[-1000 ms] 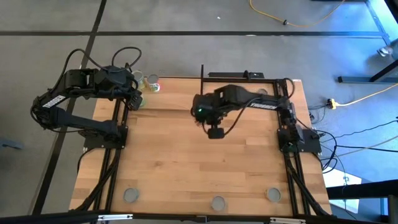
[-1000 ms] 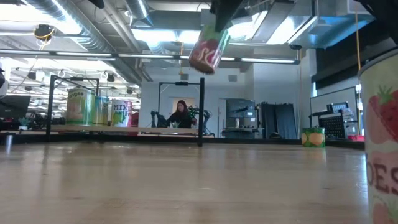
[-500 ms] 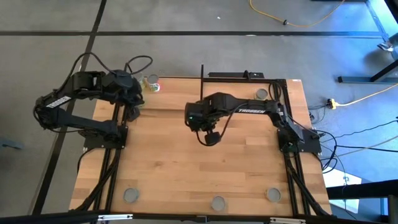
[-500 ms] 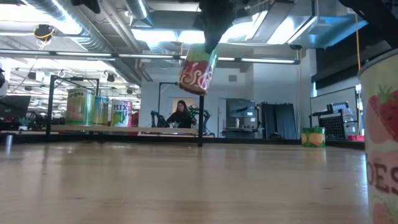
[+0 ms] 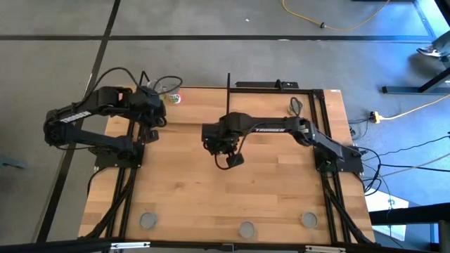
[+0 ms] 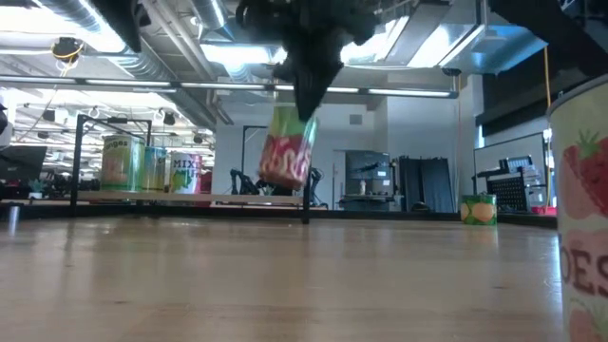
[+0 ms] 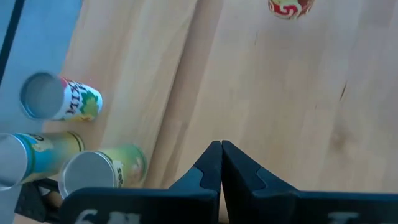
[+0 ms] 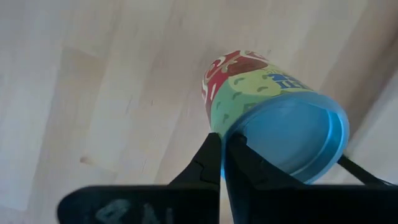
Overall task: Pick and place cans onto a shelf
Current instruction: Put the canned spaghetti on the shelf
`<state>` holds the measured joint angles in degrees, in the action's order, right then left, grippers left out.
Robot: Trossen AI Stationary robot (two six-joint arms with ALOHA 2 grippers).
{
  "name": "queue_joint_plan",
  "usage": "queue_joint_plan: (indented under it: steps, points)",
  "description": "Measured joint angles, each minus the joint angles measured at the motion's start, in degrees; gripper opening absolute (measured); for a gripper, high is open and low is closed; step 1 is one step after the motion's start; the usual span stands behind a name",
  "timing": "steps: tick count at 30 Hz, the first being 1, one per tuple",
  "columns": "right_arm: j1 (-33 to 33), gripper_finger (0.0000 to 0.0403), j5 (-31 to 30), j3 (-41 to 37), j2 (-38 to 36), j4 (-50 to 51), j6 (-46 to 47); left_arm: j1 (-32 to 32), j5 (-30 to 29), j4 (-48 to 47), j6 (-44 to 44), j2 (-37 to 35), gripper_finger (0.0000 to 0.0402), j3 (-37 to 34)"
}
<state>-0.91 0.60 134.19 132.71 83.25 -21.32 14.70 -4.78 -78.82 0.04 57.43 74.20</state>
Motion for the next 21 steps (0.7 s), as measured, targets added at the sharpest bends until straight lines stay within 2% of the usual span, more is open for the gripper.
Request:
queue_joint_plan:
  steps: [9,18,21]
  points:
    - [0.0,0.0007,0.05,0.0,5.21,3.1,-0.41,0.01,-0.02,0.19,0.58,0.0,0.0,-1.8]
    - [-0.16,0.0006,-0.21,0.15,7.35,4.08,-0.43,0.02,-0.2,0.48,0.56,0.0,0.0,-1.8]
    - [-0.15,0.0021,-0.12,0.15,7.43,3.98,-0.35,0.01,-0.21,0.48,0.56,0.0,0.0,-1.8]
